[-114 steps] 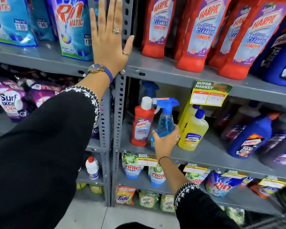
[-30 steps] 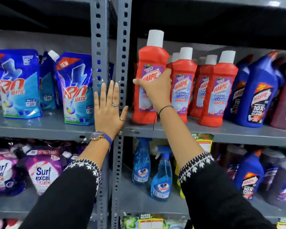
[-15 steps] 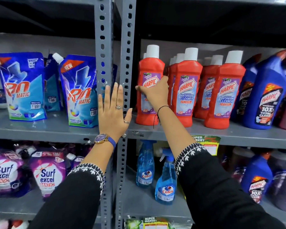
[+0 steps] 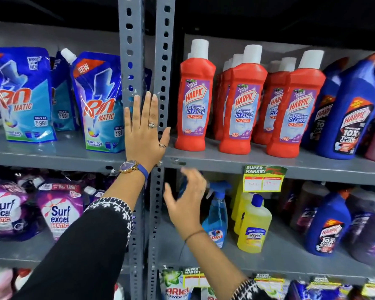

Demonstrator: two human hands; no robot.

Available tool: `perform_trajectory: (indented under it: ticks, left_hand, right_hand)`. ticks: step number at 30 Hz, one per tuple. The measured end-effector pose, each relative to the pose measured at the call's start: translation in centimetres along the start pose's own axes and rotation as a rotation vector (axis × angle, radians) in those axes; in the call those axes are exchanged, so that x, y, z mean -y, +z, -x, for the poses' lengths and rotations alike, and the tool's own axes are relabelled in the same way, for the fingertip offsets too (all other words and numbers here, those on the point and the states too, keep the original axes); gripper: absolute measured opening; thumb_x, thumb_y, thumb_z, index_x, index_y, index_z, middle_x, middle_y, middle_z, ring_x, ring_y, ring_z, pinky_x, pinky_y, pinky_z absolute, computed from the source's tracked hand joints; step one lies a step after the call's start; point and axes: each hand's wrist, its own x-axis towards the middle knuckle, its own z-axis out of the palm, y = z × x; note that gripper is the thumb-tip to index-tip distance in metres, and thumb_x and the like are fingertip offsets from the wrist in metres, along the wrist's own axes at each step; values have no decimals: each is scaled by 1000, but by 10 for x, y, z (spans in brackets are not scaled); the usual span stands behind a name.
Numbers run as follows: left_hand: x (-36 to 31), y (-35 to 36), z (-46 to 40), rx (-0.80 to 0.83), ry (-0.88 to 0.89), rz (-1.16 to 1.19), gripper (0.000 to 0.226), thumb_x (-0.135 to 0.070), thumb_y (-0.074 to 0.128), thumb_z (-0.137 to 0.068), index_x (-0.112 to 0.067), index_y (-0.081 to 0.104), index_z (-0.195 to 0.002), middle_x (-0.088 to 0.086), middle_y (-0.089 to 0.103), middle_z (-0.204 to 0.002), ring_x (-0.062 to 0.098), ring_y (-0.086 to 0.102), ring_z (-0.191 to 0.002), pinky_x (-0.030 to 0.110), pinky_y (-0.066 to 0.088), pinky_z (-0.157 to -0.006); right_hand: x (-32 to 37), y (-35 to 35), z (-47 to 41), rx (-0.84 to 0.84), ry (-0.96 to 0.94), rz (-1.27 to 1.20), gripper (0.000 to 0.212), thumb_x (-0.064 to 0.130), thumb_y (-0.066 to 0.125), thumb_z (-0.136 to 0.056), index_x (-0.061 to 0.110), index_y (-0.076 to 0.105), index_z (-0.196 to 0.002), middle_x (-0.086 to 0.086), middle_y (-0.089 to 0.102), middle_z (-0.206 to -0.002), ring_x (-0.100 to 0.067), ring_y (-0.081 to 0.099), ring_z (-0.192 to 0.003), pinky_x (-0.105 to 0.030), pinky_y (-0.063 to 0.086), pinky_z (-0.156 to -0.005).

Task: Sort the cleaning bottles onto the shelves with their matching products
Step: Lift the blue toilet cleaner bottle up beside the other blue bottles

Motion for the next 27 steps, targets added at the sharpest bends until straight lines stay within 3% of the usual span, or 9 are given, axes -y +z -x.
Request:
perform_trajectory:
  ticks: [3, 5, 8, 12, 17, 21, 27]
  left_hand:
    - [0, -1, 0, -1, -4, -5, 72, -38, 44, -93, -5, 16, -150, 14, 20, -156, 34, 11, -144, 40, -5, -118]
    - [-1, -1, 0, 2, -3, -13, 72, -38, 44, -93, -5, 15, -150, 14, 20, -156, 34, 11, -144, 41, -5, -117]
    - [0, -1, 0, 6, -7, -9, 73, -38, 45, -92, -5, 16, -150, 14, 20, -156, 34, 11, -144, 41, -4, -117]
    - [0, -2, -1, 13, -10, -7, 73, -38, 45, -92, -5, 16, -150, 14, 20, -156, 34, 10, -144, 42, -4, -117]
    - [0, -2, -1, 15, -8, -3, 72, -38, 45, -92, -5, 17, -150, 13, 20, -156, 34, 10, -144, 41, -4, -117]
    - [0, -2, -1, 8, -4, -19, 72, -37, 45, -92, -5, 17, -150, 14, 21, -156, 34, 11, -143, 42, -3, -117]
    - [-1, -2, -1, 5, -7, -17, 71, -37, 45, -92, -4, 19, -149, 14, 23, -155, 34, 12, -143, 41, -4, -117]
  right_hand:
    - [-45, -8, 38, 2, 185, 136, 40, 15, 77, -72, 12, 52, -104, -13, 58, -104, -26, 49, -101, -43, 41, -90]
    - [-76, -19, 41, -57, 391, 222, 46, 18, 81, -68, 7, 54, -104, -13, 56, -106, -34, 52, -99, -46, 42, -85]
    - [-109, -30, 37, -75, 652, 278, 76, 33, 85, -64, 8, 45, -124, -16, 46, -128, -37, 45, -119, -54, 40, -96]
    - [-136, -30, 37, 130, 826, 274, 101, 34, 88, -60, 10, 31, -140, -15, 42, -141, -34, 38, -131, -55, 34, -106]
    - [-145, -28, 38, 164, 868, 237, 63, 8, 82, -68, 2, 43, -118, -21, 59, -120, -39, 54, -114, -46, 47, -95]
    - [-129, -18, 43, 199, 810, 151, 55, 7, 81, -69, 6, 45, -111, -18, 60, -116, -34, 55, -111, -43, 49, -92]
    - [-101, 8, 35, 294, 734, 36, 48, 4, 79, -70, 15, 41, -97, -13, 56, -108, -21, 51, -95, -26, 42, -83]
